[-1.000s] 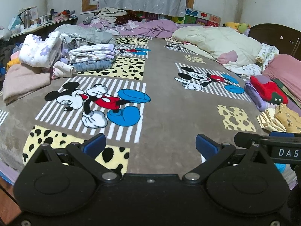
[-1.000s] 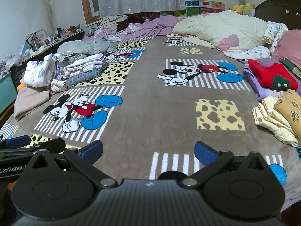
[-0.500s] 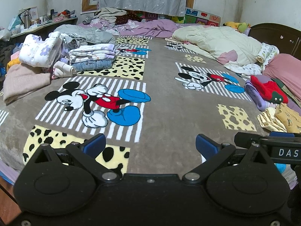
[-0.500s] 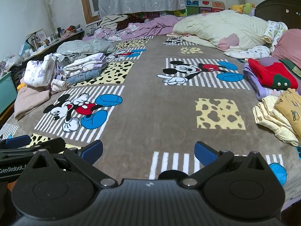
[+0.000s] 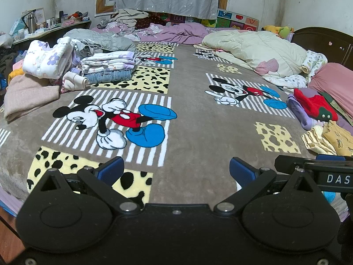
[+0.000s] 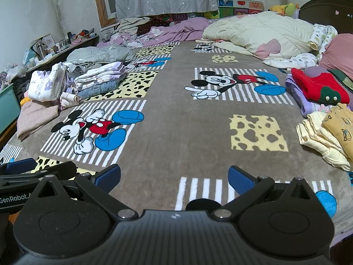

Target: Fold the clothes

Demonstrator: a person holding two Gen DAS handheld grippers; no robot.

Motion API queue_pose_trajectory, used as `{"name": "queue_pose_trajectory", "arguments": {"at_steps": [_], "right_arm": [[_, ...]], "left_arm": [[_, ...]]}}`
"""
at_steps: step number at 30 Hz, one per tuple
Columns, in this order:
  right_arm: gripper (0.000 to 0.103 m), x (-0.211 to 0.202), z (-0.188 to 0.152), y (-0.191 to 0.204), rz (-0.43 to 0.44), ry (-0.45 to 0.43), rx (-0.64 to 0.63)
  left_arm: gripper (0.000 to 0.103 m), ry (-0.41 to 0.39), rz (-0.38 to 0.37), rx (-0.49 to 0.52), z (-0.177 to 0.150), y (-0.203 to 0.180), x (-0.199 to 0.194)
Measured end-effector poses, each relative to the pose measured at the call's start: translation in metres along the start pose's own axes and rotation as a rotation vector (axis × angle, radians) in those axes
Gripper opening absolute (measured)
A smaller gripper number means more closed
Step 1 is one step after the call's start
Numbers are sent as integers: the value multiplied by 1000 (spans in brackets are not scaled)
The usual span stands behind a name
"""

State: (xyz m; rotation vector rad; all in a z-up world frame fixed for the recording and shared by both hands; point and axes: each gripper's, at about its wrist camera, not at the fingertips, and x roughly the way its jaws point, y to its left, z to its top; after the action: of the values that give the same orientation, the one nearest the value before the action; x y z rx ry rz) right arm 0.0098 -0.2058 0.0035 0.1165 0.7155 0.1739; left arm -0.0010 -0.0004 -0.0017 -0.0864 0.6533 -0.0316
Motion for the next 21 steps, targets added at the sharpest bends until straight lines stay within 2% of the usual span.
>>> {"name": "queue_pose_trajectory", "arguments": {"at_steps": [21], "right_arm": [[103, -3, 3, -4, -3, 1, 2]], "left_arm": [[103, -1, -1, 0, 1, -4, -1]]}}
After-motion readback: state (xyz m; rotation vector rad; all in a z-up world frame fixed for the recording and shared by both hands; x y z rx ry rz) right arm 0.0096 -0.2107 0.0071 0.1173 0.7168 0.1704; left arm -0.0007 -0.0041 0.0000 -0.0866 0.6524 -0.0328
